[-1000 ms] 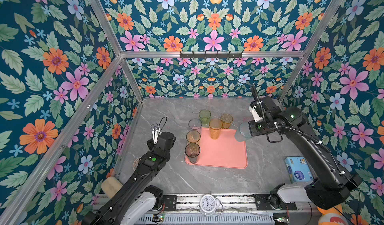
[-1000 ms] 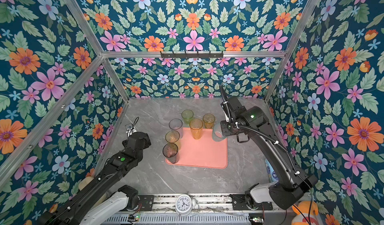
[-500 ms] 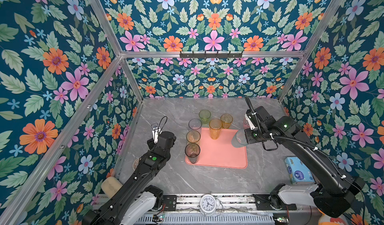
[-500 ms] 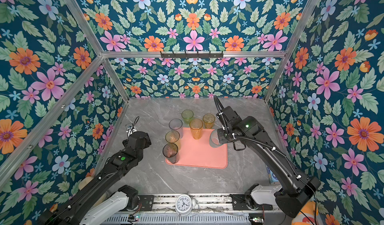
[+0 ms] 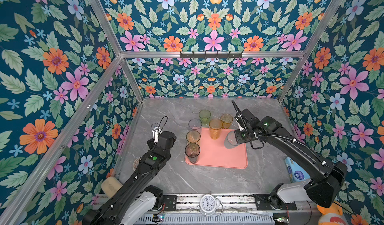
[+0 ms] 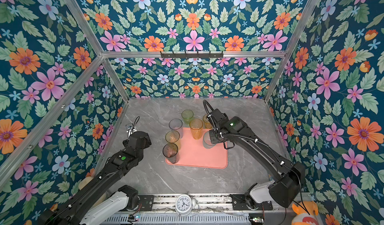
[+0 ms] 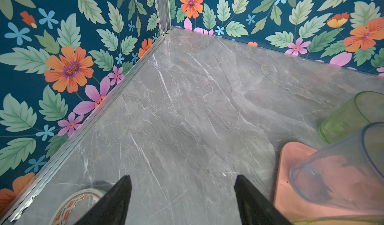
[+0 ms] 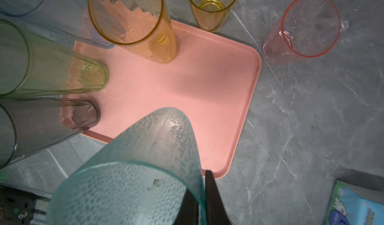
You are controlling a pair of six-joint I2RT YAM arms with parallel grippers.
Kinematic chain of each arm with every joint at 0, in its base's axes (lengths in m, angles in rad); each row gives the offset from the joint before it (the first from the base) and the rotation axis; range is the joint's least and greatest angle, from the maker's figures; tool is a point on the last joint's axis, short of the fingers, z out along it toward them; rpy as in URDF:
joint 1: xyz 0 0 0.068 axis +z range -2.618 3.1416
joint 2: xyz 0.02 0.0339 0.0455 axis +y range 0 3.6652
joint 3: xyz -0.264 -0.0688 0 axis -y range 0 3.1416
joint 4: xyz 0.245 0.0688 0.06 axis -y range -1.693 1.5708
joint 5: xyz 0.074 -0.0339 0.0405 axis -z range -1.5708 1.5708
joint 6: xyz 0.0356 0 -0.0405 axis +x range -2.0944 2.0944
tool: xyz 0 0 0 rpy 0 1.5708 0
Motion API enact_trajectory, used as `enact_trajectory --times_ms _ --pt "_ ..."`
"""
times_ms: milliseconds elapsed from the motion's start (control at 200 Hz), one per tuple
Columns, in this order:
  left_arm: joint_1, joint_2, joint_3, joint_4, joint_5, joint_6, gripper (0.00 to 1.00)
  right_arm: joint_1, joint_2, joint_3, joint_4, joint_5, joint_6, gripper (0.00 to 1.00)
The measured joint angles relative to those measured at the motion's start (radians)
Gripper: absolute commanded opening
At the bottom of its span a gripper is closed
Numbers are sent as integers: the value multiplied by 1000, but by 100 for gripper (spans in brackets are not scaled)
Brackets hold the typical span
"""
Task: Place the glasses into the tray
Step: 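Carry the teal glass with the right gripper over the pink tray, then lower the teal glass onto the tray beside the orange glass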
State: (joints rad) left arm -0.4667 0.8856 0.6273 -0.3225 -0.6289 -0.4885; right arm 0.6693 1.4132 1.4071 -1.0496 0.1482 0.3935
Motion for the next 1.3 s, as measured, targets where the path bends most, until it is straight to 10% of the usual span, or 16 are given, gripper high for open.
enact_trajectory --times_ms 1300 --pt "0 0 0 -8 0 -2 80 57 334 52 179 -48 22 4"
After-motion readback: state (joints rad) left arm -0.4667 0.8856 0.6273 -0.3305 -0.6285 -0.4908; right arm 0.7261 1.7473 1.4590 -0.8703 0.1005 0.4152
